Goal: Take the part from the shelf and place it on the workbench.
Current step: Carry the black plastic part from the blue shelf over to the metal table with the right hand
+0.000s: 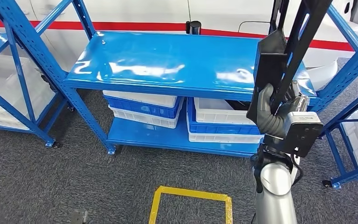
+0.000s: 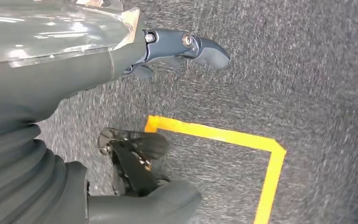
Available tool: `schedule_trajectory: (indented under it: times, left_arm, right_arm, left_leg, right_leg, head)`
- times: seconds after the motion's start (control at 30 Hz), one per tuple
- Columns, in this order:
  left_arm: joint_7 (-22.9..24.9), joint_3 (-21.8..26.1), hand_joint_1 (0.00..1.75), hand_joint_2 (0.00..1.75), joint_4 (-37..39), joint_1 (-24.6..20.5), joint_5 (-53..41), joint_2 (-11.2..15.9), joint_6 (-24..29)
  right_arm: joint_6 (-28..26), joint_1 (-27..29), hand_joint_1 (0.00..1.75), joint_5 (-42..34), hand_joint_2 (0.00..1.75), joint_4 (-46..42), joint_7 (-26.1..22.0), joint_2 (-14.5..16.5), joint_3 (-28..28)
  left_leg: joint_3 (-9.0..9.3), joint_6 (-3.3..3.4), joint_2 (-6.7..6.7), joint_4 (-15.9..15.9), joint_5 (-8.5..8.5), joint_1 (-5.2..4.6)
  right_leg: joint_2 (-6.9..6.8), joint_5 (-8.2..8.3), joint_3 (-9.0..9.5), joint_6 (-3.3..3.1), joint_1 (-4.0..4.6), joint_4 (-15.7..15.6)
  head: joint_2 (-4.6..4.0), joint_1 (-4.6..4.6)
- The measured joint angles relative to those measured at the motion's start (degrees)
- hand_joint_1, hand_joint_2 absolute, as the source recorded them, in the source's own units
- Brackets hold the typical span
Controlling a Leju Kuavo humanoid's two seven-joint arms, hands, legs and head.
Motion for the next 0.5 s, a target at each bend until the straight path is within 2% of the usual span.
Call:
schedule_trajectory:
  times: [0.07,0.1,0.13,0.2,0.23,0.27,0.3,0.33,0.37,0.4,0.43,0.47,0.5]
  left_arm:
    - [-0.6,-0.5,0.0,1.75,-0.1,-0.4,-0.8,0.0,-1.2]
    - [-0.8,-0.8,0.0,1.75,-0.1,-0.5,-1.0,-0.1,-1.9]
    - [-0.9,-1.0,0.0,1.75,-0.1,-0.7,-1.1,-0.1,-2.7]
    - [-0.7,-1.3,0.0,1.75,-0.1,-0.8,-1.6,-0.3,-5.1]
    - [-0.4,-1.7,0.0,1.75,-0.1,-0.9,-2.1,-0.4,-6.6]
    - [0.0,-2.1,0.0,1.75,-0.1,-1.0,-2.7,-0.5,-8.1]
    - [0.3,-2.5,0.0,1.75,-0.1,-1.0,-3.2,-0.6,-9.4]
    - [0.5,-2.9,0.0,1.75,-0.1,-1.0,-3.7,-0.7,-10.4]
    - [0.9,-3.3,0.0,1.75,-0.1,-1.0,-3.9,-0.8,-11.2]
    - [1.2,-3.7,0.0,1.75,-0.1,-1.0,-4.1,-1.0,-11.9]
    - [1.6,-3.9,0.0,1.75,-0.1,-1.0,-4.2,-1.2,-12.4]
    - [2.0,-4.1,0.0,1.75,0.0,-1.0,-4.2,-1.4,-12.7]
    - [2.2,-4.2,0.0,1.75,0.0,-1.0,-4.2,-1.6,-12.9]
  right_arm:
    - [0.6,0.0,1.75,0.0,1.75,0.1,0.0,0.5,-0.2]
    - [0.9,-0.1,1.75,0.0,1.75,0.2,0.0,0.8,-0.4]
    - [1.2,-0.2,1.75,0.1,1.75,0.2,0.0,1.0,-0.5]
    - [1.9,-0.3,1.75,0.2,1.75,0.4,0.0,1.3,-0.6]
    - [2.2,-0.4,1.75,0.3,1.75,0.5,-0.1,1.4,-0.7]
    - [2.5,-0.5,1.75,0.3,1.75,0.7,-0.1,1.5,-0.9]
    - [2.7,-0.6,1.75,0.3,1.75,0.8,-0.1,1.5,-1.0]
    - [2.9,-0.7,1.75,0.3,1.75,0.9,-0.1,1.5,-1.1]
    - [3.0,-0.7,1.75,0.4,1.75,1.0,-0.1,1.5,-1.2]
    - [3.1,-0.7,1.75,0.4,1.75,1.1,-0.1,1.5,-1.4]
    - [3.2,-0.6,1.75,0.5,1.75,1.2,-0.1,1.5,-1.5]
    - [3.3,-0.6,1.75,0.6,1.75,1.3,-0.1,1.5,-1.7]
    - [3.3,-0.6,1.75,0.7,1.75,1.3,-0.2,1.5,-1.9]
  left_leg:
    - [5.59,0.07,-0.19,-7.7,0.51,0.06]
    - [7.04,0.29,-0.31,-10.1,0.16,-0.07]
    - [7.46,0.65,-0.42,-11.1,-0.18,-0.32]
    - [6.78,1.91,-0.29,-11.4,0.61,-0.65]
    - [6.28,2.68,-0.14,-11.5,1.27,-0.71]
    - [5.63,3.38,0.02,-11.7,2.04,-0.7]
    - [4.85,3.92,0.16,-11.8,2.81,-0.69]
    - [3.95,4.2,0.19,-11.8,3.49,-0.79]
    - [3.07,4.33,0.23,-11.8,4.17,-0.88]
    - [2.19,4.37,0.25,-11.8,4.83,-0.98]
    - [1.33,4.34,0.27,-11.7,5.5,-1.06]
    - [0.52,4.26,0.27,-11.7,6.14,-1.13]
    - [-0.22,4.14,0.26,-11.7,6.77,-1.19]
  right_leg:
    - [0.0,0.61,-1.05,0.74,-0.01,0.6]
    - [-0.03,0.94,-1.31,1.2,0.05,0.7]
    - [-0.06,1.32,-1.48,1.67,0.11,0.7]
    - [-0.07,2.01,-1.83,2.59,0.06,0.7]
    - [-0.03,1.46,-2.46,2.68,0.02,1.3]
    - [0.02,-0.03,-3.44,2.54,-0.01,2.9]
    - [0.06,-2.33,-4.72,2.21,-0.07,5.7]
    - [0.1,-4.93,-6.1,1.9,-0.04,9.6]
    - [0.13,-6.99,-7.15,1.85,-0.01,13.6]
    - [0.14,-8.07,-7.58,2.06,0.02,16.6]
    - [0.15,-8.1,-7.01,2.45,0.08,17.9]
    - [0.15,-7.29,-5.28,2.89,0.18,16.8]
    - [0.15,-6.19,-2.55,3.17,0.24,13.8]
  head:
    - [0.0,0.02]
    - [0.0,0.07]
    - [0.0,0.11]
    - [0.0,0.22]
    - [0.0,0.27]
    - [0.0,0.41]
    - [0.0,0.49]
    - [0.0,0.58]
    - [0.0,0.65]
    - [0.0,0.63]
    - [0.0,0.64]
    - [0.0,0.65]
    - [0.0,0.64]
